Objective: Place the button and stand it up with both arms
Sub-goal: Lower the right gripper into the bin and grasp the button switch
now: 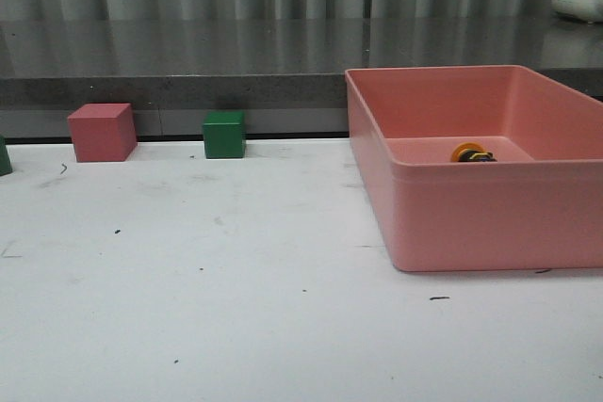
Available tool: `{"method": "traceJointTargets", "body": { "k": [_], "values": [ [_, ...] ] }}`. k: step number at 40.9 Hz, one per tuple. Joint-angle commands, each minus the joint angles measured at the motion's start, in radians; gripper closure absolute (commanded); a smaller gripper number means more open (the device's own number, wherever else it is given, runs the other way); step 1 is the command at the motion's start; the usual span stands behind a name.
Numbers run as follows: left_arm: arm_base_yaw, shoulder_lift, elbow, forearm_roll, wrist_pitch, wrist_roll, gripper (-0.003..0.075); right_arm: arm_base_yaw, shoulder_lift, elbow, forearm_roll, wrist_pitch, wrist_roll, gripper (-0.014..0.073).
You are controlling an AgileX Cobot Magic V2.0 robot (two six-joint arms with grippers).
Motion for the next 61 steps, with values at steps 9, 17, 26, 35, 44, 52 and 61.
{"method": "traceJointTargets", "body": {
  "k": [9,17,26,35,44,52,61],
  "values": [
    [-0.016,0.005,-0.036,-0.038,-0.069,0.001,0.0195,0.018,0.324,-0.248,-0.010,0.042,0.057,0.0032],
    [-0.016,0.005,-0.036,-0.038,-0.069,0.001,0.0195,-0.011,0.537,-0.384,-0.025,0.052,0.133,0.0032],
    [-0.016,0.005,-0.036,-0.038,-0.069,0.001,0.0195,-0.067,0.741,-0.552,-0.024,0.114,0.142,0.0032],
    [-0.016,0.005,-0.036,-0.038,-0.069,0.001,0.0195,-0.092,0.900,-0.697,-0.024,0.146,0.142,0.0032],
    [-0.016,0.005,-0.036,-0.038,-0.069,0.001,0.0195,-0.092,1.021,-0.821,-0.017,0.160,0.145,0.0032],
    [-0.016,0.005,-0.036,-0.038,-0.069,0.001,0.0195,-0.092,1.091,-0.897,-0.017,0.197,0.149,0.0032],
    [-0.016,0.005,-0.036,-0.038,-0.069,0.001,0.0195,-0.092,1.121,-0.924,-0.017,0.235,0.149,0.0255]
  ]
}}
